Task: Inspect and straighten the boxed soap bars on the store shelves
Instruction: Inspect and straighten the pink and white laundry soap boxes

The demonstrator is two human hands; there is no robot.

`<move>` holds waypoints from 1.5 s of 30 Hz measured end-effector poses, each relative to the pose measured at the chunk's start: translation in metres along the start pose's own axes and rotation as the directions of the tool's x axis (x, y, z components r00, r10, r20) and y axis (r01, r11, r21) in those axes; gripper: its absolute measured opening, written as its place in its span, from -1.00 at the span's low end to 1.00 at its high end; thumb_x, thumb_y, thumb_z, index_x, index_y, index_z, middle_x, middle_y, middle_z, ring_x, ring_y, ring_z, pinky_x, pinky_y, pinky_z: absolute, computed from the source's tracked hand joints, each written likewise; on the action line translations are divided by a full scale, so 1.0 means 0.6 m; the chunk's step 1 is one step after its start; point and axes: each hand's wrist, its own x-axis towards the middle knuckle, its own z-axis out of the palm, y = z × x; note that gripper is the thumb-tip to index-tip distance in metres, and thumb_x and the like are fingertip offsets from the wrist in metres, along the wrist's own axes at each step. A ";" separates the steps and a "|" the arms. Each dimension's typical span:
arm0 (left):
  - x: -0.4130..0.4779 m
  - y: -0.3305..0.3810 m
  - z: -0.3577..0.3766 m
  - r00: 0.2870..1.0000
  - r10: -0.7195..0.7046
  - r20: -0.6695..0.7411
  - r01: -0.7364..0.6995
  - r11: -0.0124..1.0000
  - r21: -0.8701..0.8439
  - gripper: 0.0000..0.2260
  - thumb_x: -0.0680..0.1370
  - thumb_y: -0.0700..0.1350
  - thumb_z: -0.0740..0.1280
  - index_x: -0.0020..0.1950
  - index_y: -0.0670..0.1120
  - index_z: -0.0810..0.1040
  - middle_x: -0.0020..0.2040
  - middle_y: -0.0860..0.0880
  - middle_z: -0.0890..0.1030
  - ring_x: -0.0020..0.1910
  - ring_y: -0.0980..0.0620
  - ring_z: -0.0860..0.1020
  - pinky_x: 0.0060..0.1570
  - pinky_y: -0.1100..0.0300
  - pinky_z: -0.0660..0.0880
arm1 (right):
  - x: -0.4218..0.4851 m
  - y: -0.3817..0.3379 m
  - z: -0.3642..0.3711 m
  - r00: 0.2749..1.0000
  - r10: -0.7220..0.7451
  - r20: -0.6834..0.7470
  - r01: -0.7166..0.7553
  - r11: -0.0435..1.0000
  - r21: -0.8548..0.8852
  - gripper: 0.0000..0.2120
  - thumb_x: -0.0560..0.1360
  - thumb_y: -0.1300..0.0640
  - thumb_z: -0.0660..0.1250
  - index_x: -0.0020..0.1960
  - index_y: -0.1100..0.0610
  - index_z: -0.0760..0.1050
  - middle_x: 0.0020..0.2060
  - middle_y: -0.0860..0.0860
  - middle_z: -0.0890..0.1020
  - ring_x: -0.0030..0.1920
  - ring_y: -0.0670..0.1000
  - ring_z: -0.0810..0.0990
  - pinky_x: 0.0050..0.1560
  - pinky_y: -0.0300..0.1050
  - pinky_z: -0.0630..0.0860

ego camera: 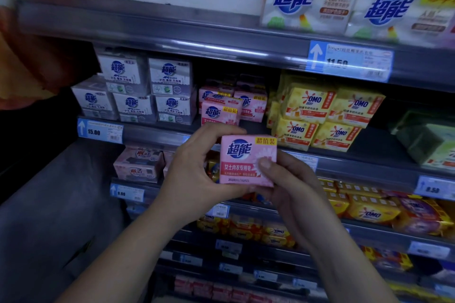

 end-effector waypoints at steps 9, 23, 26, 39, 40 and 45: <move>0.012 -0.026 0.038 0.944 -0.267 -0.193 0.228 0.953 -0.201 -0.57 0.45 -0.25 0.59 0.28 0.00 0.67 0.02 0.09 0.76 0.04 0.21 0.71 0.04 0.19 0.69 | 0.014 0.015 -0.005 0.929 -0.305 -0.207 0.162 0.842 -0.515 -0.79 0.58 0.01 0.42 0.20 -0.04 0.53 0.15 -0.10 0.71 0.19 -0.03 0.67 0.19 0.06 0.62; 0.082 -0.059 0.086 0.899 -0.067 -0.432 0.116 0.989 0.089 -0.62 0.50 -0.16 0.59 0.30 0.01 0.67 -0.02 0.12 0.69 -0.03 0.25 0.66 -0.04 0.47 0.55 | 0.021 0.034 0.021 0.935 -0.307 -0.176 0.081 0.671 -0.737 -0.33 0.66 0.07 0.32 0.64 -0.21 0.09 0.53 -0.36 0.18 0.47 -0.18 0.37 0.42 -0.25 0.41; 0.090 -0.063 0.083 0.904 -0.047 -0.425 0.128 0.978 0.164 -0.60 0.48 -0.14 0.60 0.30 0.01 0.66 -0.06 0.08 0.68 -0.10 0.19 0.65 -0.07 0.38 0.60 | 0.030 0.028 0.018 0.936 -0.310 -0.167 0.057 0.601 -0.797 -0.30 0.64 0.08 0.34 0.67 -0.12 0.09 0.52 -0.28 0.17 0.46 -0.13 0.37 0.32 -0.42 0.37; 0.046 -0.088 0.026 0.896 -0.045 -0.443 0.143 0.971 0.190 -0.72 0.60 -0.26 0.41 0.29 -0.06 0.61 0.14 0.07 0.65 0.18 0.15 0.62 0.14 0.04 0.62 | 0.036 0.030 0.033 0.896 -0.416 -0.156 0.115 0.555 -0.824 -0.55 0.59 0.09 0.37 0.35 -0.29 0.32 0.32 -0.30 0.42 0.20 -0.25 0.51 0.01 -0.33 0.50; 0.042 -0.089 0.018 0.873 -0.057 -0.484 0.170 0.967 0.193 -0.72 0.60 -0.27 0.40 0.28 -0.06 0.59 0.15 0.07 0.62 0.18 0.16 0.60 0.12 0.02 0.62 | 0.036 0.031 0.039 0.899 -0.415 -0.141 0.133 0.564 -0.815 -0.59 0.59 0.08 0.37 0.29 -0.32 0.34 0.19 -0.34 0.46 0.14 -0.26 0.53 -0.09 -0.39 0.49; 0.047 -0.078 0.003 0.876 -0.136 -0.463 0.248 0.950 0.189 -0.57 0.56 -0.25 0.41 0.42 -0.03 0.50 0.19 0.03 0.62 0.13 0.11 0.62 0.08 0.06 0.61 | 0.066 0.038 0.079 0.981 -0.191 -0.038 0.096 0.648 -0.755 -0.55 0.59 0.12 0.37 0.40 -0.21 0.38 -0.04 -0.27 0.60 0.01 -0.36 0.58 -0.16 -0.50 0.49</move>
